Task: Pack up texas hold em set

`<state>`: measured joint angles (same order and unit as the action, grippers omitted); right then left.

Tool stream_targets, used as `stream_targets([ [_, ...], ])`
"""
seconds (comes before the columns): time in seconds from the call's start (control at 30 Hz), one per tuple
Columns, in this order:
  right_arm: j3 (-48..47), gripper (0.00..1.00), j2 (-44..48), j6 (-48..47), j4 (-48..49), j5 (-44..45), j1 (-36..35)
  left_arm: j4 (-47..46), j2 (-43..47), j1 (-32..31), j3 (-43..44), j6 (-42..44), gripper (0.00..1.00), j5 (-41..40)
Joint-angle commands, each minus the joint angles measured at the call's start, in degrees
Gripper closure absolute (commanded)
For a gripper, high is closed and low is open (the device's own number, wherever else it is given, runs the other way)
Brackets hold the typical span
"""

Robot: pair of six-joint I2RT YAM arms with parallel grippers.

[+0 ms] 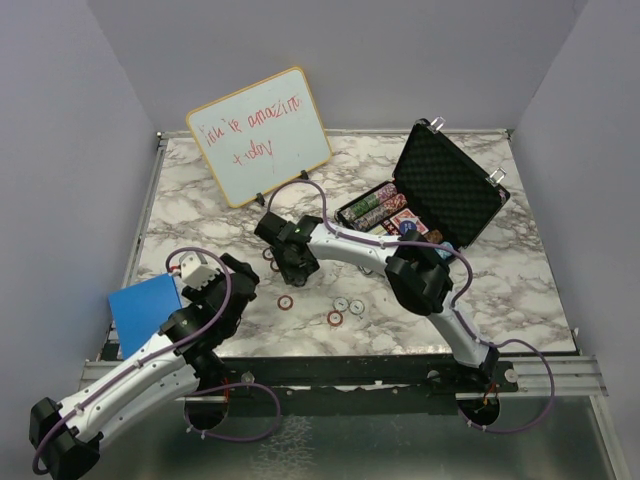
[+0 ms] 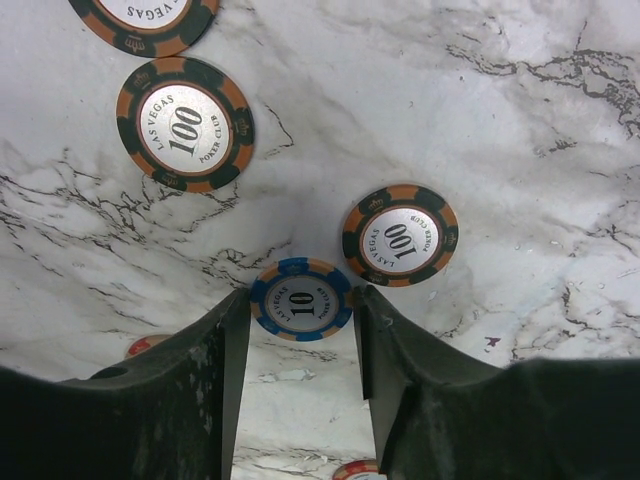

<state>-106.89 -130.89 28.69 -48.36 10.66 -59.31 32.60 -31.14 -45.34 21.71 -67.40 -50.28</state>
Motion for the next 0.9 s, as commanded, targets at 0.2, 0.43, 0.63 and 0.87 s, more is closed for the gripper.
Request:
stream_targets([
  [0.2,-0.16,0.59,-2.87,1.96,-4.1,4.31,-0.37,-2.05,2.13,0.27,-1.33,4.25,0.08,5.72],
  [0.43,5.91,0.59,6.21,2.37,-0.69,4.55,-0.29,-12.07,6.38,0.31,-6.24,12.47,0.07,17.63],
  [0.63,10.91,0.59,11.3,3.87,1.09,3.51,-0.28,-21.67,10.5,0.26,-11.24,16.91,0.07,26.06],
  [0.87,15.57,0.59,16.32,6.93,4.18,3.71,0.44,-32.92,9.92,0.27,-15.07,19.83,0.07,37.13],
])
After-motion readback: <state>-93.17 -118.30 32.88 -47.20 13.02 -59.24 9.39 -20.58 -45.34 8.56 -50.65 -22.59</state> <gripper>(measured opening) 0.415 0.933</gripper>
